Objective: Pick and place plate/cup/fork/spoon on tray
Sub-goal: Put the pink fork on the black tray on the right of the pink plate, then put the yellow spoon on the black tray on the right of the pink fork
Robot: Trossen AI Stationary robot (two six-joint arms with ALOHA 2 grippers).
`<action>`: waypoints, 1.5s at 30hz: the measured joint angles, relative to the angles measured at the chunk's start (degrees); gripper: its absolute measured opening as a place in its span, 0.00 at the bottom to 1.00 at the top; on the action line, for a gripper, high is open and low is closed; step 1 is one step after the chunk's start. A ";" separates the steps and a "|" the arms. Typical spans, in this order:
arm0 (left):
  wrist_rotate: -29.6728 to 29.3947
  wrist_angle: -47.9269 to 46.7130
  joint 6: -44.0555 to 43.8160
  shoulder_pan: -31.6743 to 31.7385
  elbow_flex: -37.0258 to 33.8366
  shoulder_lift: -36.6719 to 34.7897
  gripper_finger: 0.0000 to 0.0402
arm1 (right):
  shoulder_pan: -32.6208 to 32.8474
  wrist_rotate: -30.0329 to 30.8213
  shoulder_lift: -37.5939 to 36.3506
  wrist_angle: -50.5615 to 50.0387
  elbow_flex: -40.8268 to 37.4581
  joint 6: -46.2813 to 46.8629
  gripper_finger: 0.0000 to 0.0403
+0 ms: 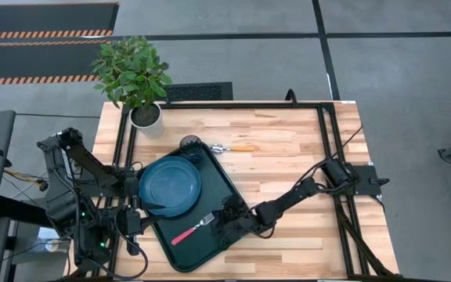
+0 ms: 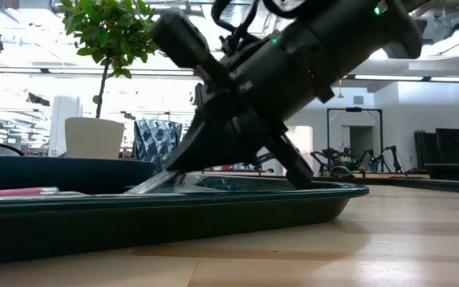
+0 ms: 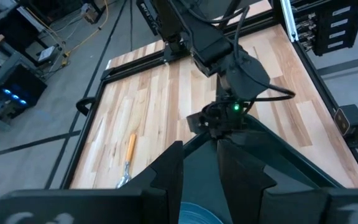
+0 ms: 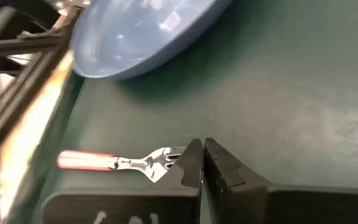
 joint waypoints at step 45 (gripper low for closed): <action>-0.92 -0.01 -0.11 0.00 0.00 0.00 0.22 | -1.65 -2.44 -1.62 -1.64 2.99 -12.86 0.18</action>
